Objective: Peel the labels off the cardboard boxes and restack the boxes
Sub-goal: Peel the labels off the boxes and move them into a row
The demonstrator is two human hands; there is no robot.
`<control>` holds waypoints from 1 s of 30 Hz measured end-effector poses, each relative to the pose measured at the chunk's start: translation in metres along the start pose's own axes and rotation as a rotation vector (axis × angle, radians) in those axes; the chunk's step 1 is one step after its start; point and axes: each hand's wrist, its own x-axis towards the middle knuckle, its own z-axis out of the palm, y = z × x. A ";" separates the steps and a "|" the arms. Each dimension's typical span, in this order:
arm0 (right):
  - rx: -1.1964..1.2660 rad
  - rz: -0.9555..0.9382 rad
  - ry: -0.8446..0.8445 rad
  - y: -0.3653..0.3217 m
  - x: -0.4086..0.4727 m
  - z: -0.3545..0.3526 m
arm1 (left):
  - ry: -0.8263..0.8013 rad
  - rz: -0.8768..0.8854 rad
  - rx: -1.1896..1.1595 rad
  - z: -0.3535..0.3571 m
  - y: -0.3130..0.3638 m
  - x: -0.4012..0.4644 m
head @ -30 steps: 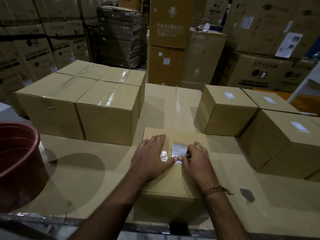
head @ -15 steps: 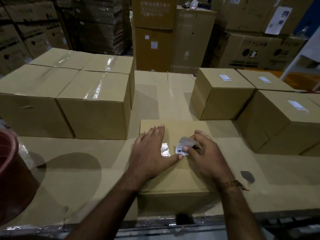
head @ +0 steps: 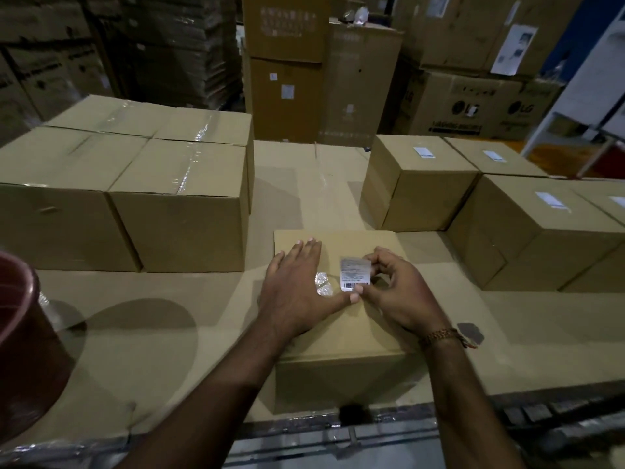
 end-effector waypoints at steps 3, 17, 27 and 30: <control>0.036 0.028 0.010 0.000 -0.001 -0.001 | -0.100 0.021 0.002 -0.012 0.001 0.000; 0.208 0.145 0.012 -0.059 -0.008 0.011 | 0.167 -0.117 -0.224 -0.111 -0.031 -0.082; 0.389 -0.039 -0.102 -0.211 -0.007 0.181 | 0.571 -0.228 -0.170 -0.229 -0.197 -0.139; 0.435 -0.025 -0.170 -0.254 -0.007 0.257 | 0.561 -0.297 -0.098 -0.256 -0.266 -0.164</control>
